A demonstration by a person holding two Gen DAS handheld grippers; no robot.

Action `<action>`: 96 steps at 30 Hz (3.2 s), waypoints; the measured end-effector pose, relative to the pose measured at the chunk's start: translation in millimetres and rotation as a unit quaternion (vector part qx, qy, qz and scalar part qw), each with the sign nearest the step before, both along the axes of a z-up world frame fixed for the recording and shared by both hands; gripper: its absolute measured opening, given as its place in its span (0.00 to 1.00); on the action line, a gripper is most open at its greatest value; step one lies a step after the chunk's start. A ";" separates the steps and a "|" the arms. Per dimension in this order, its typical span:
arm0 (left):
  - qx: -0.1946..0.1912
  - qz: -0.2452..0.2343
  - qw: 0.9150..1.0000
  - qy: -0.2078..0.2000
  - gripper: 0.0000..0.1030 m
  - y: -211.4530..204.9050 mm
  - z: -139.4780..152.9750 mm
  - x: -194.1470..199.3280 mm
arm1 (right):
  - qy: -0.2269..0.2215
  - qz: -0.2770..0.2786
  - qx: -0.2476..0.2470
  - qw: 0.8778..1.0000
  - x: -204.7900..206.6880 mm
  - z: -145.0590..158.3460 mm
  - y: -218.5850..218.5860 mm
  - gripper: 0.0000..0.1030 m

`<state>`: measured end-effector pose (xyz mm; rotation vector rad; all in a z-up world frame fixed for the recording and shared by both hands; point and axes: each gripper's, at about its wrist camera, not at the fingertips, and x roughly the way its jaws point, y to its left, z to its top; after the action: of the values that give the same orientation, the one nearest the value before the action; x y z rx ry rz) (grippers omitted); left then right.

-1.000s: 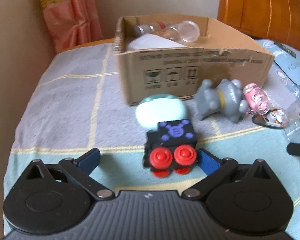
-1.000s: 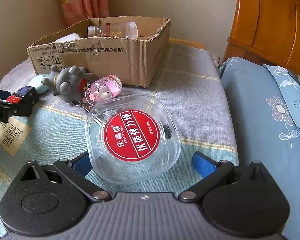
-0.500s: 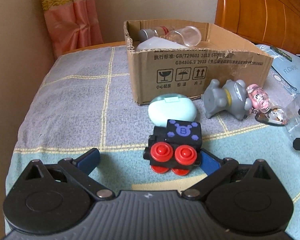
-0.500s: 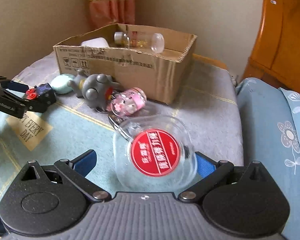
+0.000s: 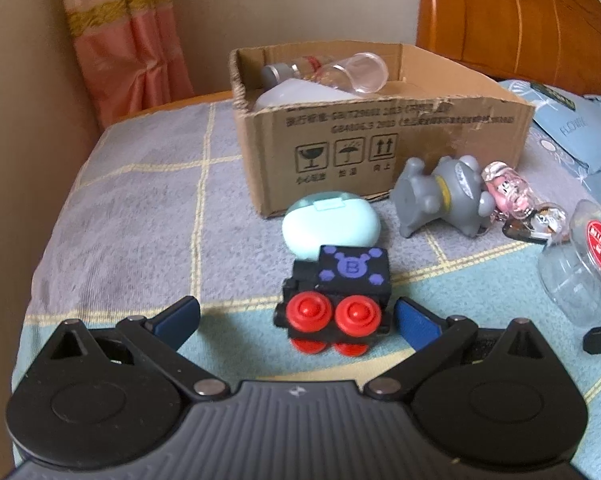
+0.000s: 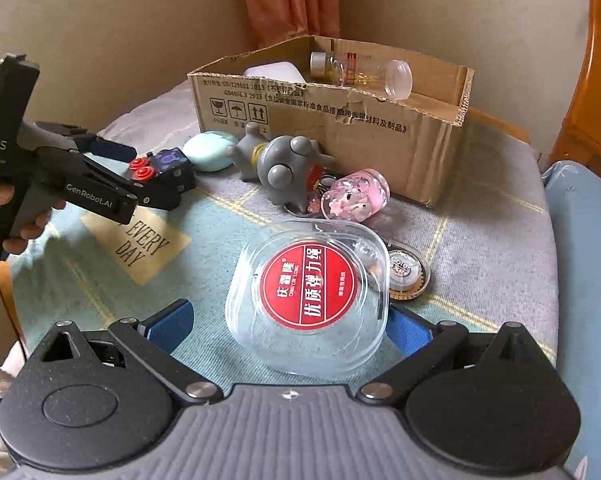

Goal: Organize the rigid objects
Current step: 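Close the right tool on the clear container while the left tool closes on the black block toy, then lift the clear container with the right tool while the left tool lifts the block toy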

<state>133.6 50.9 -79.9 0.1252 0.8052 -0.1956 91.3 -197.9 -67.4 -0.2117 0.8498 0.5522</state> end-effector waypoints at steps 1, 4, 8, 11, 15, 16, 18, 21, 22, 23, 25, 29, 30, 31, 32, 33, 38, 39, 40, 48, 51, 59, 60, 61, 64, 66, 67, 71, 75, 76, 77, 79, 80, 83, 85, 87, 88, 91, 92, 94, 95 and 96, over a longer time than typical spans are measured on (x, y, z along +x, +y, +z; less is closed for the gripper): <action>0.003 -0.003 1.000 -0.002 0.99 -2.0 0.1 0.2 | 0.000 -0.002 0.000 1.000 0.6 -0.5 1.0 1.00; 0.003 -0.012 1.000 -0.006 0.96 -6.8 1.1 1.8 | -0.001 -0.006 -0.002 1.000 1.7 -1.2 3.4 1.00; -0.014 -0.022 1.000 0.000 0.84 -8.3 2.5 3.8 | -0.006 -0.007 -0.005 1.000 2.7 -0.6 4.8 1.00; -0.023 -0.027 0.999 0.004 0.78 -9.6 3.7 4.0 | -0.008 -0.009 -0.006 1.000 4.1 -1.2 5.4 1.00; -0.024 -0.032 0.999 0.002 0.69 -11.3 5.4 2.5 | -0.013 -0.015 -0.009 1.000 5.5 -1.4 7.2 1.00; -0.025 -0.033 0.999 0.001 0.64 -11.3 5.9 2.4 | -0.016 -0.016 -0.011 1.000 5.7 -1.2 8.1 1.00; -0.022 -0.033 0.999 0.001 0.62 -11.9 6.6 2.2 | -0.019 -0.017 -0.015 1.000 5.5 -0.7 9.4 0.98; -0.015 -0.037 0.999 -0.004 0.59 -13.7 6.5 -0.1 | -0.025 -0.023 -0.027 0.999 5.9 -0.5 12.0 0.85; -0.015 -0.039 0.999 -0.004 0.56 -14.3 6.8 -0.7 | -0.026 -0.027 -0.033 0.999 6.6 -0.9 12.5 0.81; -0.017 -0.040 0.999 -0.004 0.53 -14.2 7.0 -0.4 | -0.026 -0.032 -0.037 0.998 7.6 -1.2 12.4 0.80; -0.018 -0.040 0.999 -0.002 0.53 -13.8 7.3 -1.0 | -0.022 -0.036 -0.033 0.999 8.6 -1.1 10.9 0.80; -0.016 -0.043 0.999 0.001 0.53 -15.3 8.1 -6.5 | -0.015 -0.029 -0.034 0.999 6.0 -0.6 10.6 0.79; -0.015 -0.048 0.999 0.001 0.53 -15.8 8.4 -9.5 | -0.014 -0.026 -0.034 0.999 4.7 -0.6 10.7 0.78; -0.014 -0.050 0.999 0.001 0.53 -16.0 8.7 -12.4 | -0.015 -0.026 -0.035 0.999 3.6 -0.6 10.8 0.78; -0.013 -0.051 0.999 0.001 0.53 -16.3 9.0 -14.2 | -0.015 -0.026 -0.037 0.999 3.0 -0.6 10.6 0.78; -0.011 -0.051 0.999 0.001 0.53 -16.5 9.0 -14.2 | -0.015 -0.026 -0.037 0.999 2.7 -0.3 10.5 0.78; -0.008 -0.047 0.999 0.000 0.57 -15.8 8.8 -11.5 | -0.011 -0.034 -0.035 0.999 3.8 1.0 12.3 0.78; -0.008 -0.048 0.999 0.002 0.56 -15.7 9.2 -11.1 | -0.011 -0.034 -0.038 0.999 3.7 0.9 13.1 0.78; -0.010 -0.051 0.999 0.004 0.54 -15.6 9.6 -10.8 | -0.010 -0.035 -0.041 0.998 3.7 0.6 14.0 0.78; 0.004 -0.065 0.998 0.018 0.52 -16.8 13.6 -12.7 | 0.000 -0.029 -0.056 0.998 4.9 2.5 16.2 0.78; 0.008 -0.076 0.997 0.026 0.52 -16.2 18.3 -15.2 | 0.003 -0.017 -0.048 0.999 3.7 8.6 14.4 0.78; 0.015 -0.113 0.993 0.036 0.33 -16.1 45.3 -25.0 | -0.005 0.006 -0.046 0.999 0.0 33.3 10.9 0.78; 0.011 -0.118 0.992 0.039 0.27 -15.7 50.2 -25.3 | -0.008 0.010 -0.044 0.999 -0.2 37.9 10.0 0.78; 0.008 -0.121 0.992 0.042 0.25 -15.8 54.1 -24.5 | -0.009 0.012 -0.043 0.999 -0.1 41.1 9.6 0.78; 0.016 -0.127 0.991 0.039 0.25 -17.6 60.3 -23.1 | -0.019 0.016 -0.046 0.999 -0.3 49.0 8.1 0.78; 0.025 -0.127 0.991 0.039 0.31 -19.1 57.4 -23.9 | -0.025 0.015 -0.048 0.998 0.1 50.3 7.9 0.78; 0.029 -0.126 0.991 0.044 0.39 -19.7 54.5 -24.6 | -0.024 0.013 -0.045 0.999 0.4 50.2 7.7 0.78; 0.022 -0.122 0.991 0.043 0.62 -17.3 48.1 -34.9 | -0.017 0.008 -0.031 0.999 0.2 47.9 6.1 0.78; 0.032 -0.108 0.993 0.028 0.79 -12.4 46.9 -53.8 | -0.014 0.008 -0.028 0.999 -1.3 46.2 5.7 0.78; 0.036 -0.104 0.993 0.028 0.79 -12.2 45.9 -58.1 | -0.013 0.008 -0.027 1.000 -2.0 46.3 6.2 0.78; 0.035 -0.102 0.994 0.029 0.79 -11.1 43.5 -62.3 | -0.014 0.009 -0.026 1.000 -2.4 46.5 6.7 0.78; 0.022 -0.087 0.995 0.039 0.79 -8.1 37.3 -66.1 | -0.015 0.008 -0.024 1.000 -3.5 46.9 7.4 0.78; 0.011 -0.080 0.996 0.050 0.79 -6.3 32.9 -66.6 | -0.015 0.009 -0.023 1.000 -3.3 46.9 8.1 0.78; -0.006 -0.050 0.996 0.073 0.79 -3.3 17.4 -67.6 | -0.017 0.009 -0.025 1.000 -2.9 47.3 10.7 0.78; -0.015 -0.039 0.997 0.066 0.79 -2.2 15.2 -71.0 | -0.018 0.012 -0.026 0.999 -3.2 47.8 11.7 0.78; -0.031 -0.024 0.997 0.062 0.79 0.3 16.2 -71.0 | -0.018 0.012 -0.027 0.999 -3.4 48.0 12.7 0.78; -0.036 -0.012 0.997 0.060 0.77 1.7 16.4 -71.0 | -0.018 0.012 -0.027 0.999 -3.2 47.9 13.3 0.78; -0.033 0.001 0.998 0.058 0.71 0.6 14.8 -71.7 | -0.018 0.012 -0.027 0.999 -2.8 47.5 13.9 0.78; -0.027 0.002 0.998 0.055 0.64 -0.8 14.8 -72.2 | -0.018 0.011 -0.027 0.999 -2.1 47.4 14.2 0.78; -0.023 -0.002 0.998 0.052 0.57 -2.3 16.0 -73.1 | -0.019 0.012 -0.028 0.999 -1.3 48.0 15.6 0.78; -0.030 -0.001 0.998 0.053 0.54 -2.2 16.5 -72.2 | -0.019 0.013 -0.028 0.999 -1.0 48.1 16.0 0.78; -0.035 0.002 0.998 0.054 0.53 -1.3 16.7 -70.5 | -0.019 0.013 -0.028 0.999 -0.6 48.3 16.7 0.78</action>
<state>63.2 49.7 -63.2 0.0474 0.9056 -0.2274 90.7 -181.2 -19.1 -0.2845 0.8265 0.5483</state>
